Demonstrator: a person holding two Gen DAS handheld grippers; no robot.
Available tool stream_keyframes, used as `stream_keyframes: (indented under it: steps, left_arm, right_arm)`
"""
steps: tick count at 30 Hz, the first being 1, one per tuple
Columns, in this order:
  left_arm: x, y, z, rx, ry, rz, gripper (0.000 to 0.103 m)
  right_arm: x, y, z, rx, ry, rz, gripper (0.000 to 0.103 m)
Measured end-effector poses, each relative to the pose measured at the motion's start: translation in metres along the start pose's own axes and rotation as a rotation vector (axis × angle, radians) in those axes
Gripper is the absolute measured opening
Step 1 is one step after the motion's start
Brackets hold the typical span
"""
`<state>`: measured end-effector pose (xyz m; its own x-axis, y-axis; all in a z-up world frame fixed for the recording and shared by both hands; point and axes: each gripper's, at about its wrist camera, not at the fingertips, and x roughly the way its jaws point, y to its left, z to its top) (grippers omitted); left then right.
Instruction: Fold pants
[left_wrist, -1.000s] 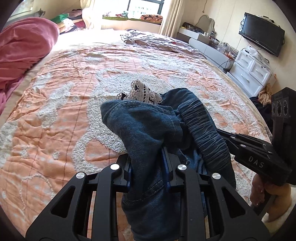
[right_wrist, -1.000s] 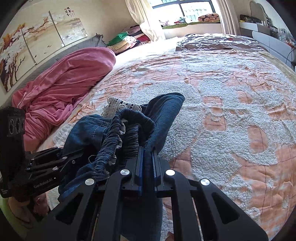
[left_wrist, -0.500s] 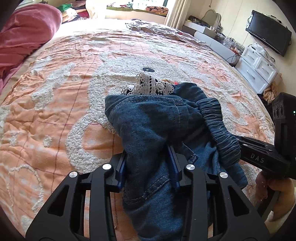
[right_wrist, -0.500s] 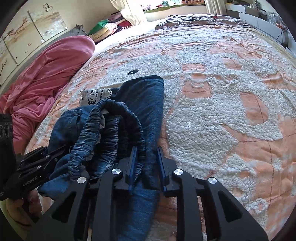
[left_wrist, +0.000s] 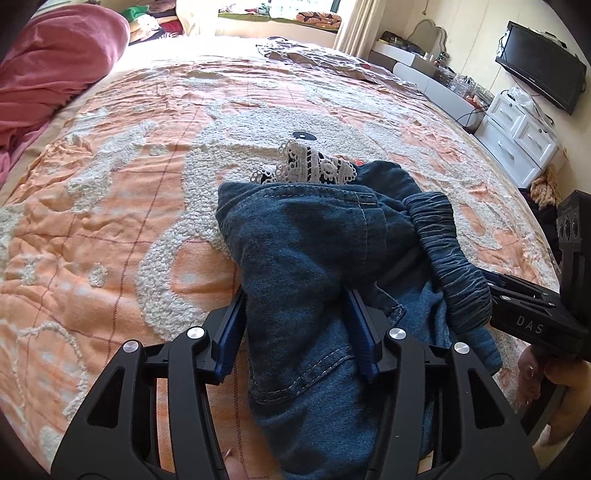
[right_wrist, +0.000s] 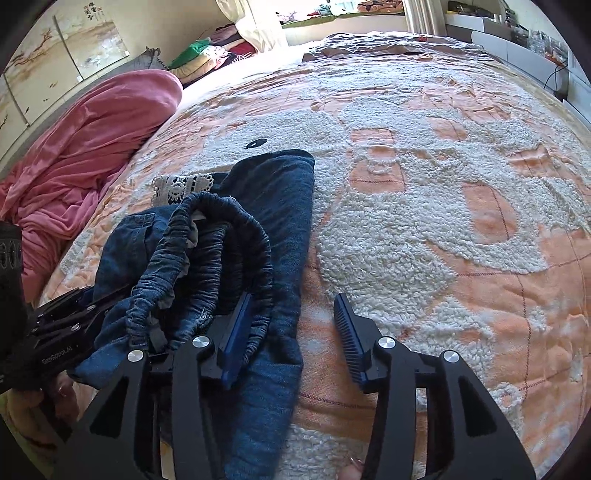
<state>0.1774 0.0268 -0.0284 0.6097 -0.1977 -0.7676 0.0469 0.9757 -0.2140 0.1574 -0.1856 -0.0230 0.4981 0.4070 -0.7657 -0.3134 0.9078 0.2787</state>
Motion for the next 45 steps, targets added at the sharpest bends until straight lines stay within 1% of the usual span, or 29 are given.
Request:
stream_keyframes:
  steps: [1, 3, 5, 6, 7, 13, 17, 19, 22, 26, 31, 34, 36, 45]
  left_arm:
    - [0.000, 0.001, 0.000, -0.001, 0.000, -0.001, 0.044]
    - [-0.001, 0.000, 0.000, 0.000, -0.001, 0.001, 0.046]
    - [-0.003, 0.000, -0.001, -0.001, -0.002, -0.003, 0.047]
    - [-0.005, -0.001, -0.001, 0.000, -0.002, -0.004, 0.048]
    - [-0.006, -0.001, -0.001, 0.003, -0.004, -0.003, 0.048]
    - [-0.014, -0.004, -0.002, 0.003, -0.007, -0.005, 0.051]
    - [-0.021, -0.006, -0.002, 0.007, -0.014, -0.006, 0.053]
    - [-0.026, -0.007, -0.001, 0.009, -0.021, -0.008, 0.054]
    - [-0.034, -0.008, 0.000, 0.009, -0.037, -0.004, 0.058]
    - [-0.045, -0.008, 0.000, 0.004, -0.055, 0.005, 0.068]
    - [-0.064, -0.010, 0.000, 0.000, -0.091, 0.022, 0.081]
    - [-0.075, -0.011, -0.004, -0.001, -0.109, 0.024, 0.091]
    - [-0.082, -0.012, -0.007, 0.001, -0.114, 0.023, 0.093]
    - [-0.109, -0.024, -0.038, 0.008, -0.139, 0.021, 0.093]
  right_arm:
    - [-0.002, 0.000, -0.001, 0.001, -0.006, -0.001, 0.047]
    - [-0.007, -0.002, -0.003, 0.012, -0.019, 0.002, 0.054]
    - [-0.012, -0.003, -0.004, 0.016, -0.029, 0.001, 0.057]
    - [-0.015, -0.004, -0.005, 0.018, -0.035, 0.003, 0.062]
    - [-0.017, -0.004, -0.005, 0.017, -0.038, 0.007, 0.065]
    - [-0.029, 0.000, -0.007, -0.002, -0.060, -0.008, 0.071]
    - [-0.037, -0.001, -0.008, 0.005, -0.078, 0.001, 0.080]
    - [-0.042, 0.000, -0.009, 0.000, -0.086, 0.002, 0.081]
    - [-0.048, 0.003, -0.009, -0.009, -0.100, -0.002, 0.084]
    - [-0.057, 0.004, -0.009, -0.013, -0.122, -0.009, 0.091]
    - [-0.074, 0.006, -0.010, -0.024, -0.161, -0.027, 0.094]
    - [-0.087, 0.009, -0.013, -0.042, -0.196, -0.034, 0.096]
    - [-0.095, 0.012, -0.016, -0.057, -0.214, -0.050, 0.098]
    - [-0.131, 0.022, -0.035, -0.100, -0.278, -0.085, 0.098]
